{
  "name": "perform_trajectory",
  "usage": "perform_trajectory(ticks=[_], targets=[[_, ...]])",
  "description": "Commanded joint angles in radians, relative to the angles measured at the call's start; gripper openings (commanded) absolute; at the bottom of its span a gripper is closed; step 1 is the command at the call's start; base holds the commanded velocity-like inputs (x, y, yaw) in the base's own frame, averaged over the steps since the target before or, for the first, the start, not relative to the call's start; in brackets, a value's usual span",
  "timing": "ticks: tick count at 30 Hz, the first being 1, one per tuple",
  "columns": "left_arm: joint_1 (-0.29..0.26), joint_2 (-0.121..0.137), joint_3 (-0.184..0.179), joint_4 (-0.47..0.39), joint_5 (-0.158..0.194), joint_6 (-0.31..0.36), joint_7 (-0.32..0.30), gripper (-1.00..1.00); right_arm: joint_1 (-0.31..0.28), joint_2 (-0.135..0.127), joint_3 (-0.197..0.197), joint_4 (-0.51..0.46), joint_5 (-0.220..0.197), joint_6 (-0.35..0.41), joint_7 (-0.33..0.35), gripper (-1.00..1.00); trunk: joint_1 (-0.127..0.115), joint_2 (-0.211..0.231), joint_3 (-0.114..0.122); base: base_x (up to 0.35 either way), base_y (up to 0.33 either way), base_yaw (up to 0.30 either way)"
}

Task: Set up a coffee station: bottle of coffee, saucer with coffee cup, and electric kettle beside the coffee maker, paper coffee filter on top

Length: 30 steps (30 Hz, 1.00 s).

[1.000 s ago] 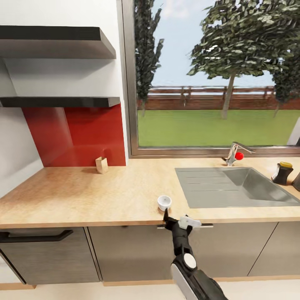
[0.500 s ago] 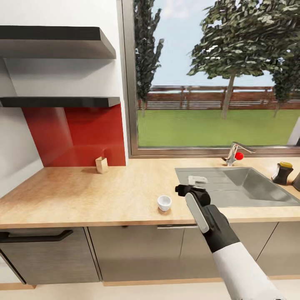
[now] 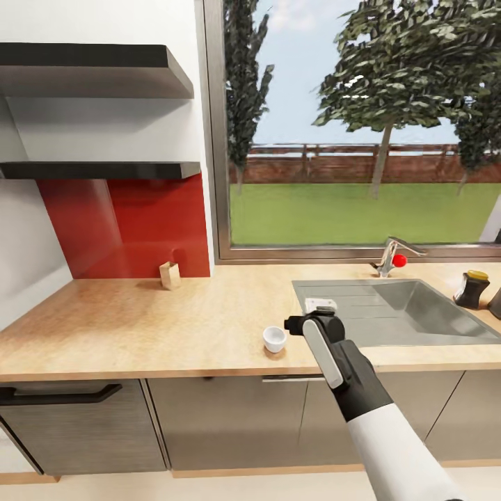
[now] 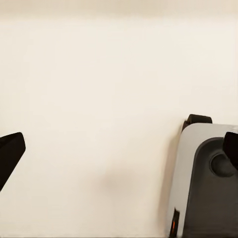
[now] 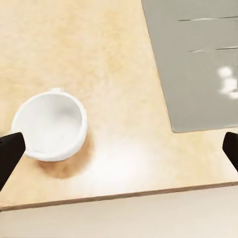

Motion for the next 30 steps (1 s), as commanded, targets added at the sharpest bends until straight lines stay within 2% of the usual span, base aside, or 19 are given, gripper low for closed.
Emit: perform_trajectory(ticks=[1,5,12,22,23,30], targets=[[0.005,0.000,-0.008,0.001,0.001,0.003,0.004,1.00,-0.001,0.006,0.001,0.002,-0.013,0.003,-0.011,1.00,0.000,-0.001,-0.002,0.000,0.000,0.000],[0.028,0.001,-0.008,0.000,0.002,0.022,0.005,1.00,0.002,0.027,0.001,0.020,-0.032,0.003,-0.011,1.00,0.000,-0.001,-0.002,0.020,0.020,0.000],[0.039,0.001,-0.007,0.000,0.001,0.025,0.006,1.00,0.002,0.028,-0.002,0.053,-0.037,0.002,-0.011,1.00,0.000,-0.001,-0.002,0.062,0.058,0.000],[0.044,0.000,-0.008,0.000,0.001,0.026,0.006,1.00,0.002,0.030,-0.058,0.109,-0.035,0.004,-0.014,1.00,0.000,-0.001,-0.002,0.063,0.001,0.000],[0.044,0.000,-0.008,0.000,0.001,0.026,0.006,1.00,0.002,0.030,-0.130,0.115,-0.035,0.004,-0.014,1.00,0.000,-0.001,-0.002,0.007,0.000,0.000],[0.049,0.000,-0.008,0.000,0.001,0.026,0.006,1.00,0.002,0.032,-0.133,0.160,-0.035,0.004,-0.014,1.00,0.000,-0.001,-0.002,0.167,0.000,0.000]])
